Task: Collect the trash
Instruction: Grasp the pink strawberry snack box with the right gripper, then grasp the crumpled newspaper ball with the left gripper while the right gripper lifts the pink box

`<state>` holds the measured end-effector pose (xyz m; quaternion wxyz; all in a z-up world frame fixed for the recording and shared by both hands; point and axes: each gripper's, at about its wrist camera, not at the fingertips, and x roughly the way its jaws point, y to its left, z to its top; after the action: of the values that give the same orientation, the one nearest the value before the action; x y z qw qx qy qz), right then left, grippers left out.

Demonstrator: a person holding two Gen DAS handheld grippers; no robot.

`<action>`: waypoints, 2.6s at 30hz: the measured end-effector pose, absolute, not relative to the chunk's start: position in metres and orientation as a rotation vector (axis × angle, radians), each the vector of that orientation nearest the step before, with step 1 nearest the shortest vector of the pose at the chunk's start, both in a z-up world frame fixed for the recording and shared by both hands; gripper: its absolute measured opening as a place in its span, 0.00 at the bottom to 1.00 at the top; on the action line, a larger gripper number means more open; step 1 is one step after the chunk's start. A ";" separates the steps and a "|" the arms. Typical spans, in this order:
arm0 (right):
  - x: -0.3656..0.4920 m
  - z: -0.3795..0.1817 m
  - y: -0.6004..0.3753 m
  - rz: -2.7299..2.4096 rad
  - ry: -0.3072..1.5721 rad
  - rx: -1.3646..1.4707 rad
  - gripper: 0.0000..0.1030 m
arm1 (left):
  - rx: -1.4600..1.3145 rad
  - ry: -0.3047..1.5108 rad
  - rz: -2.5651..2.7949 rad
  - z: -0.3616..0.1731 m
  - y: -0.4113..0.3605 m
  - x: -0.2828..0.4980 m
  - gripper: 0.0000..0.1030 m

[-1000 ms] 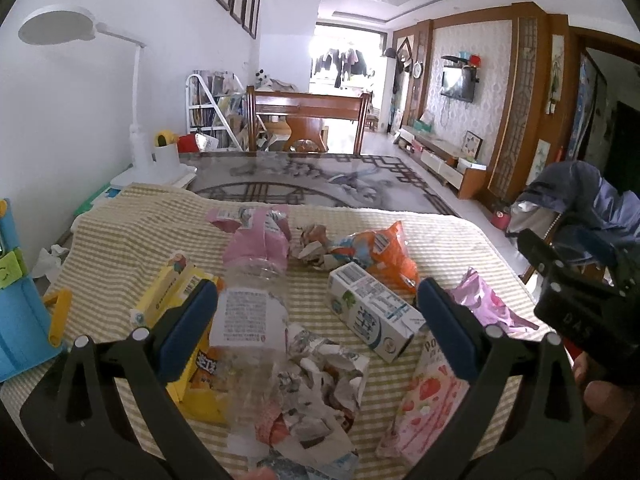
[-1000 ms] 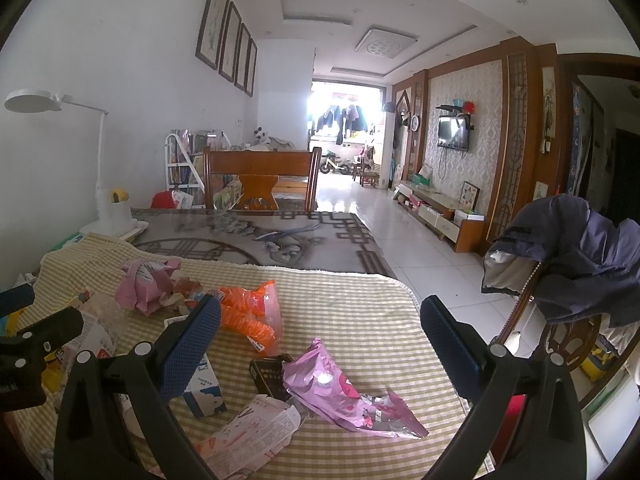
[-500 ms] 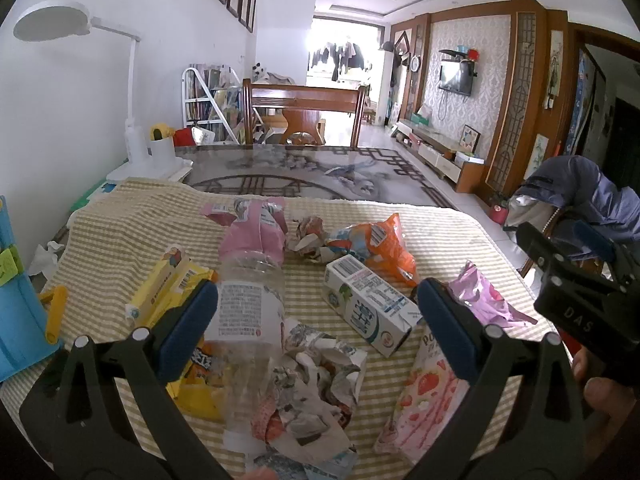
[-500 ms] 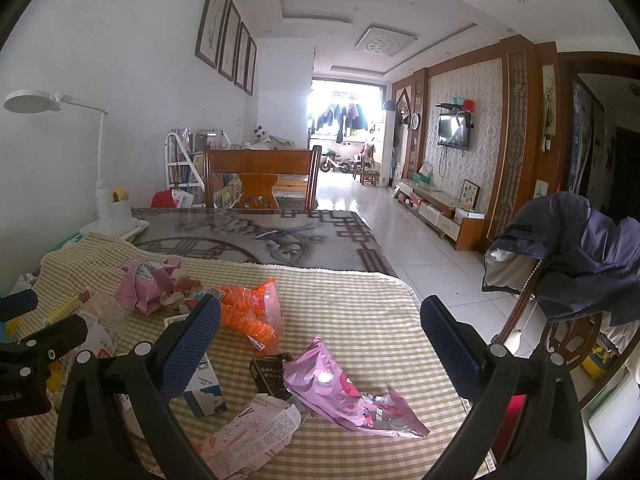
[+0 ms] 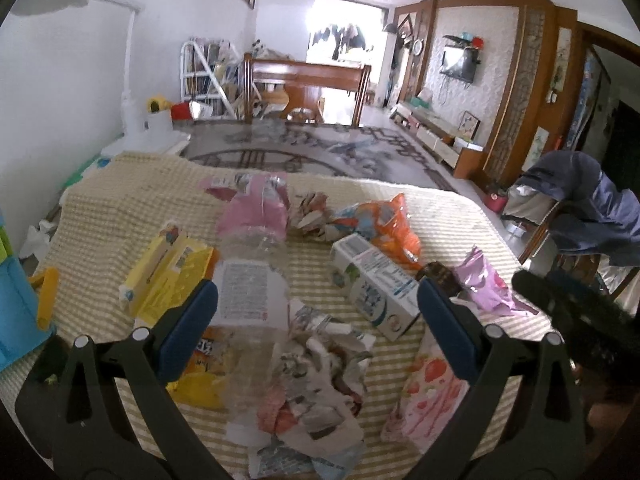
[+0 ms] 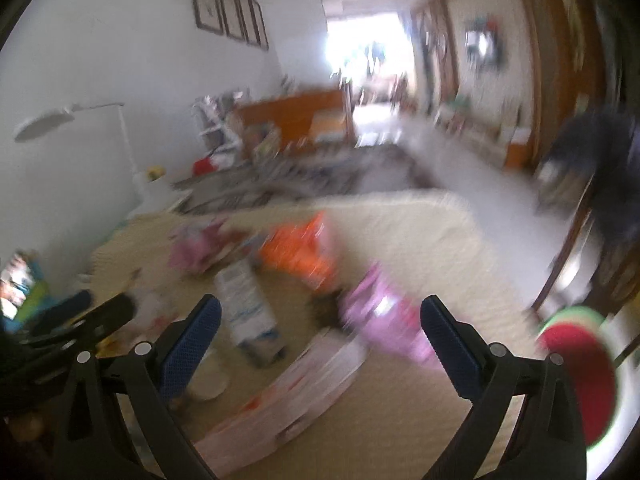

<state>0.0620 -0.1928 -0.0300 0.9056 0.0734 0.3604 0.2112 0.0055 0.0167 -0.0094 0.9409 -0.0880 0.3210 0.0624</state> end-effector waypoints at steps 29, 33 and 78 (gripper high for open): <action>0.080 -0.085 -0.183 0.639 1.168 0.390 0.32 | -0.474 1.027 0.080 -0.046 0.025 -0.059 0.74; 0.080 -0.079 -0.187 0.649 1.148 0.397 0.32 | -0.360 1.113 0.126 -0.058 0.009 -0.065 0.76; 0.046 0.010 -0.300 0.551 0.776 0.411 0.32 | -0.362 0.709 -0.150 0.046 -0.068 -0.026 0.47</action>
<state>0.0457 -0.3004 0.0099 0.8686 0.1966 0.3710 0.2633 -0.0263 -0.0683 0.0456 0.9192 -0.1761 0.3447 -0.0729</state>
